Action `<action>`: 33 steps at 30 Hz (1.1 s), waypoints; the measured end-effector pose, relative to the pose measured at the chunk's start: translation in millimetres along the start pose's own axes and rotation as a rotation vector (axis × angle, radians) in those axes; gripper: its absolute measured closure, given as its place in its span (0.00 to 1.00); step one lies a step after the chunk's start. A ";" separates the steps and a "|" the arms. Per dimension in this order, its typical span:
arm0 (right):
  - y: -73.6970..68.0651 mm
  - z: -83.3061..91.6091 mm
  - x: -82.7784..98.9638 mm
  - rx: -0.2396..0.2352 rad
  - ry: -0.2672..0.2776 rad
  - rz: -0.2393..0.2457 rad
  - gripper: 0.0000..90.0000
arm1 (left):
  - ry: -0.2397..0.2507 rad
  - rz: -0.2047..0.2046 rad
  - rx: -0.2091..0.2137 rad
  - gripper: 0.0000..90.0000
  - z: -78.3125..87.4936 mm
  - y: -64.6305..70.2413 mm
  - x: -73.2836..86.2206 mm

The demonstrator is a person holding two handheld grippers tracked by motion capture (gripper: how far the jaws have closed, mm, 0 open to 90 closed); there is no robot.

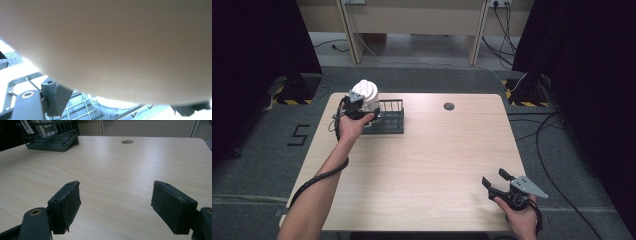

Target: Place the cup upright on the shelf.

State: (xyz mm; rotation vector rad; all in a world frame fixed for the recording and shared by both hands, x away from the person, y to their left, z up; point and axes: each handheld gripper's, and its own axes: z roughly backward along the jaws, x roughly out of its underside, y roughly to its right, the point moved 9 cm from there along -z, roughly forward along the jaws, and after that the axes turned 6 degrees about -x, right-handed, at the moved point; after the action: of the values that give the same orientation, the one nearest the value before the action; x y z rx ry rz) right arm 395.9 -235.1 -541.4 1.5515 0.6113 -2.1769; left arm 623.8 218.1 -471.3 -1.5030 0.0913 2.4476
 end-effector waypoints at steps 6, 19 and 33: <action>-0.4 0.1 0.1 0.001 -0.001 0.002 0.26 | 0.026 0.017 0.002 0.19 -4.0 -0.7 0.2; 0.4 0.6 0.0 0.003 0.002 0.007 0.26 | 0.072 0.053 -0.024 0.19 -9.1 -5.8 -1.1; -0.4 0.7 0.3 0.003 0.000 0.004 0.26 | 0.113 0.023 -0.029 0.16 10.0 -6.6 -5.6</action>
State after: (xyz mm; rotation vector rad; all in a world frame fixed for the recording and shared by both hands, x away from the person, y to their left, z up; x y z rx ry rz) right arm 395.1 -235.2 -541.4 1.5528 0.6043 -2.1762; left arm 619.2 225.3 -461.2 -1.6607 0.0956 2.3906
